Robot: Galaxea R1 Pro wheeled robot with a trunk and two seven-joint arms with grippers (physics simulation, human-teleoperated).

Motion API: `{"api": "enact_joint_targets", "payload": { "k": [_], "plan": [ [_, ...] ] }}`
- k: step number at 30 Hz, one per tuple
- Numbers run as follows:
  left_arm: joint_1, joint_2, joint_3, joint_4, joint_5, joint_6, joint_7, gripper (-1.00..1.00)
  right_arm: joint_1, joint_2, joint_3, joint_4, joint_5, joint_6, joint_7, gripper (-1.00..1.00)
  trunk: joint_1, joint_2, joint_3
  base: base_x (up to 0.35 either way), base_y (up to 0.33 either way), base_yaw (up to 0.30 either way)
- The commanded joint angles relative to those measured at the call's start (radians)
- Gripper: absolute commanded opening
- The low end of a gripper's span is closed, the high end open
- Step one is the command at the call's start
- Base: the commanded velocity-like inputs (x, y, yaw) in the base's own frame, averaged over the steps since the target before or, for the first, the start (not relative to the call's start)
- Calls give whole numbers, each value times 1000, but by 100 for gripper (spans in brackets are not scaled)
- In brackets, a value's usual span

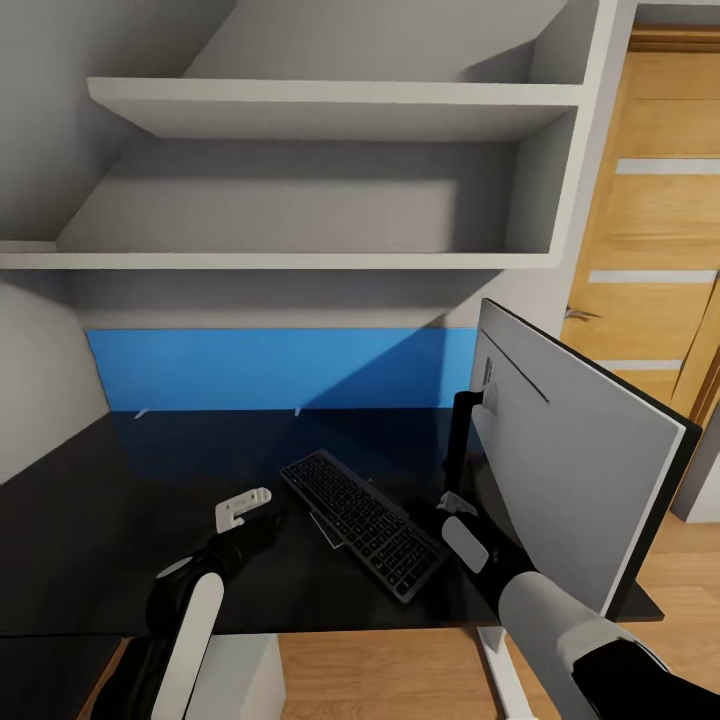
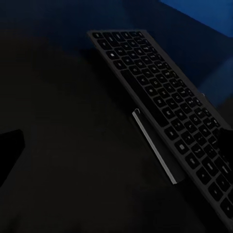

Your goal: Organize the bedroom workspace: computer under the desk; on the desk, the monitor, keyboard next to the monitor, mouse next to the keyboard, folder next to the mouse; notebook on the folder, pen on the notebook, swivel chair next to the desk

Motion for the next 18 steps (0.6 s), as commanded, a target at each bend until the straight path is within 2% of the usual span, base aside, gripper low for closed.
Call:
{"api": "enact_joint_targets", "payload": {
  "k": [1, 11, 18],
  "plan": [
    [-1, 0, 0, -1, 11, 3, 9, 100, 0, -1, 7, -1, -7, 3, -11, 100, 0, -1, -1, 0, 0, 0],
    [-1, 0, -1, -1, 11, 3, 9, 100, 0, 0, 7, -1, -7, 3, -10, 100, 0, -1, -1, 0, 0, 0],
    [-1, 0, -2, -1, 11, 3, 9, 100, 0, 10, 7, -2, -6, 4, -11, 100, 0, -1, -1, 0, 0, 0]
  ]
}}
